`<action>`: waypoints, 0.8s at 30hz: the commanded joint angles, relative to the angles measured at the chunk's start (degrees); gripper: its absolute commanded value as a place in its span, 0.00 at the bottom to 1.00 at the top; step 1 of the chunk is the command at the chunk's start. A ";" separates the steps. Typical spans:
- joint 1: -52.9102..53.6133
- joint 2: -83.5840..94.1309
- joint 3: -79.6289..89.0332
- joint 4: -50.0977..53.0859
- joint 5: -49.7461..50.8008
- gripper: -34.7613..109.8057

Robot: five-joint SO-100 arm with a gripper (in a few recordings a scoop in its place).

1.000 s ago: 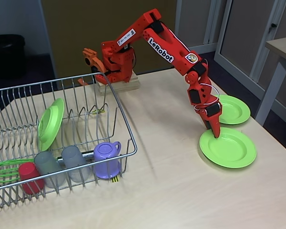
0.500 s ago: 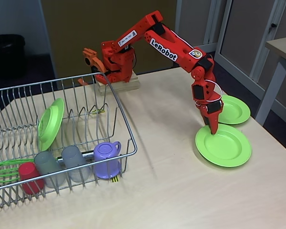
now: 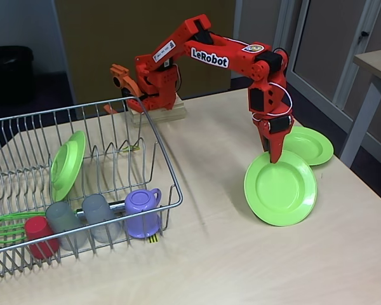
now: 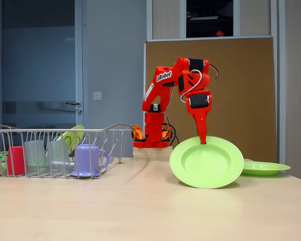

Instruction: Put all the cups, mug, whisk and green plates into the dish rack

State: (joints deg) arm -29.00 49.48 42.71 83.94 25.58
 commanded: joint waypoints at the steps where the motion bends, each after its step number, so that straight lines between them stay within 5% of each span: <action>1: 0.97 7.47 -1.32 1.67 -0.44 0.24; 24: 12.48 28.48 -0.44 9.49 -5.80 0.24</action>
State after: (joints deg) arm -17.75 72.42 44.12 91.41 20.83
